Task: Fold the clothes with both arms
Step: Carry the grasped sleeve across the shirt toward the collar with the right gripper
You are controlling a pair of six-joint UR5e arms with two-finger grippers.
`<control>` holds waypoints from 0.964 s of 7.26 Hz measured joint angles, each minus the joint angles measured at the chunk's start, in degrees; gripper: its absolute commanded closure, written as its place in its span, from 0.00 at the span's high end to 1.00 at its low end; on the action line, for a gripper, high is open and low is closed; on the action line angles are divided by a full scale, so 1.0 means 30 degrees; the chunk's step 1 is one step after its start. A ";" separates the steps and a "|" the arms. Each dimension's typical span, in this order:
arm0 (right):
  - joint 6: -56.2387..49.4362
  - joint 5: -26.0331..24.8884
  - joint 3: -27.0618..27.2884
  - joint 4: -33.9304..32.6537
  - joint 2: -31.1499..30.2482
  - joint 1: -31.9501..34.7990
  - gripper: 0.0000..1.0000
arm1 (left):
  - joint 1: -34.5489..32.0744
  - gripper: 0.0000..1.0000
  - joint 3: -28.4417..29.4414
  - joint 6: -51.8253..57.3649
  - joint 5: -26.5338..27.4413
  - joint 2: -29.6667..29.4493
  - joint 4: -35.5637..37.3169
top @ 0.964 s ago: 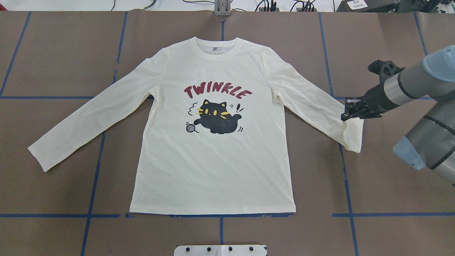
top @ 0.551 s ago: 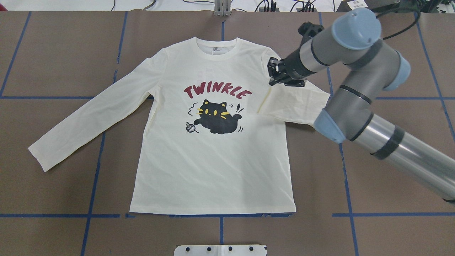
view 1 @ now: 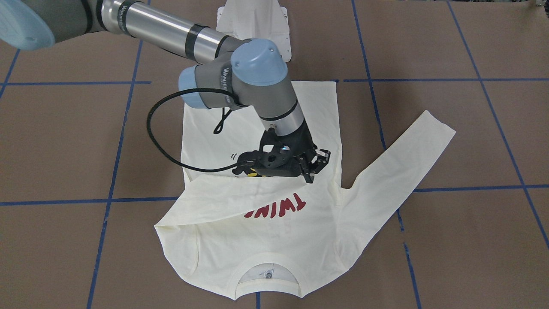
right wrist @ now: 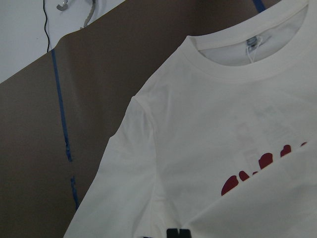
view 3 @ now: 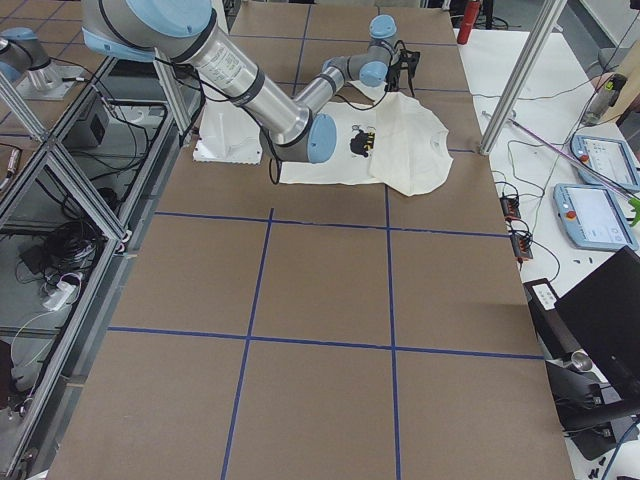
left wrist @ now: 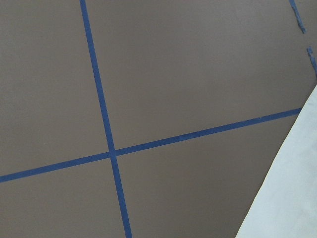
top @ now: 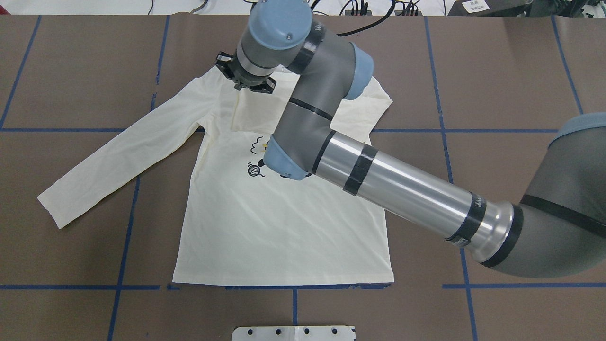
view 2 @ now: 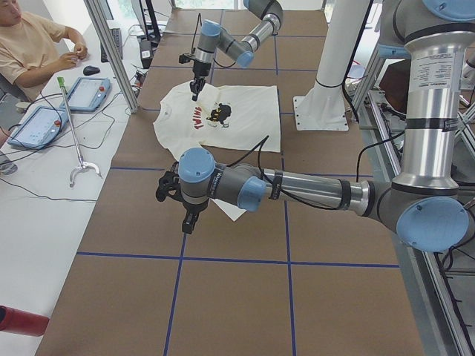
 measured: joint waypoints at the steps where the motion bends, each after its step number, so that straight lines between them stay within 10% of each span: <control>1: -0.0025 -0.0917 -0.1228 0.0796 0.0839 -0.0744 0.00 | 0.0001 1.00 -0.0014 -0.0013 0.0007 -0.0009 0.0012; 4: -0.0102 -0.2429 -0.3585 0.2347 0.2375 -0.1992 0.03 | 0.0003 1.00 -0.0031 -0.0023 0.0012 -0.0012 0.0022; 5: -0.0129 -0.2688 -0.3862 0.2620 0.2457 -0.2155 0.66 | 0.0003 1.00 -0.0032 -0.0024 0.0011 -0.0012 0.0021; 6: -0.0150 -0.2922 -0.4228 0.3088 0.2519 -0.2216 0.96 | 0.0014 1.00 -0.0027 -0.0024 0.0011 -0.0022 0.0021; 7: -0.0159 -0.3134 -0.4618 0.3433 0.2676 -0.2246 0.98 | 0.0081 1.00 0.0004 -0.0312 0.0012 -0.0089 -0.0007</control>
